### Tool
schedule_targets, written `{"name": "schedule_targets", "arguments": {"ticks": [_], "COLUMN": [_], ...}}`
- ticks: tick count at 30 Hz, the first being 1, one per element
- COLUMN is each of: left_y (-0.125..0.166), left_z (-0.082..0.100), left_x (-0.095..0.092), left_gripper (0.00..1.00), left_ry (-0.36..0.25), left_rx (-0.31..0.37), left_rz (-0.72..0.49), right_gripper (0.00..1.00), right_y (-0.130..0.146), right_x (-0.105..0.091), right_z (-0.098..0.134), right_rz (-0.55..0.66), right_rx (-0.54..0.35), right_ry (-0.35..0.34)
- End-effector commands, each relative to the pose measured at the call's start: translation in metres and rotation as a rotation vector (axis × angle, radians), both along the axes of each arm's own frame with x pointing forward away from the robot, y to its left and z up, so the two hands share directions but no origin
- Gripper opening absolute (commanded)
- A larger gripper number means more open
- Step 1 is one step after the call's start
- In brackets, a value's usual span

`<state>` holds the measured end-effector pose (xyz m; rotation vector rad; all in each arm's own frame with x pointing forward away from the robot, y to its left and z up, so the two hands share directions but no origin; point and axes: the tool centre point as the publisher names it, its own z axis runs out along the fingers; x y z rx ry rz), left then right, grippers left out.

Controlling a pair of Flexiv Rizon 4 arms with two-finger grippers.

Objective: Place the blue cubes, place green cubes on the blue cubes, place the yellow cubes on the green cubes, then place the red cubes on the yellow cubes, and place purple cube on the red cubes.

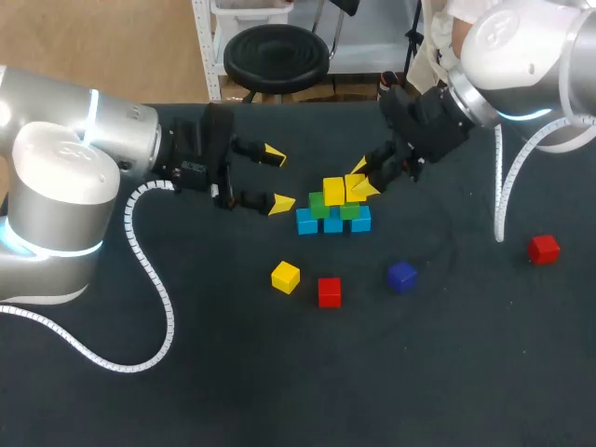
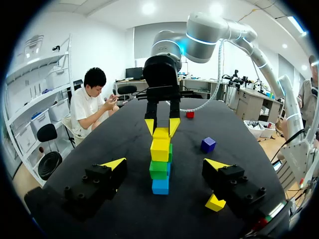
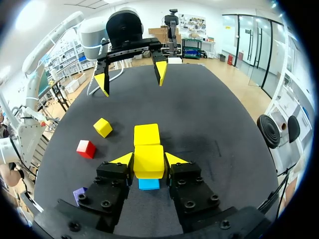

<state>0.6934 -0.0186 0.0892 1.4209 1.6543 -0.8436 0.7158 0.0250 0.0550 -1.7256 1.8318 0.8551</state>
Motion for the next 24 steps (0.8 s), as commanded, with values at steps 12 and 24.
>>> {"name": "schedule_targets", "arguments": {"ticks": [12,24], "left_y": [0.0009,0.0009], "left_z": [-0.0009,-0.0009], "left_x": [-0.0007,-0.0007], "left_gripper": [1.0,1.0], "left_ry": [-0.004,-0.004], "left_rx": [-0.004,-0.004], "left_rz": [0.0,0.0], "right_gripper": [0.0,0.0], "right_y": [0.0007,0.0022], "right_x": [0.0023,0.0026], "right_z": [0.0001,-0.0006], "right_rz": [0.011,0.017], "right_rx": [0.015,0.023], "right_ry": [-0.007,-0.008]}}
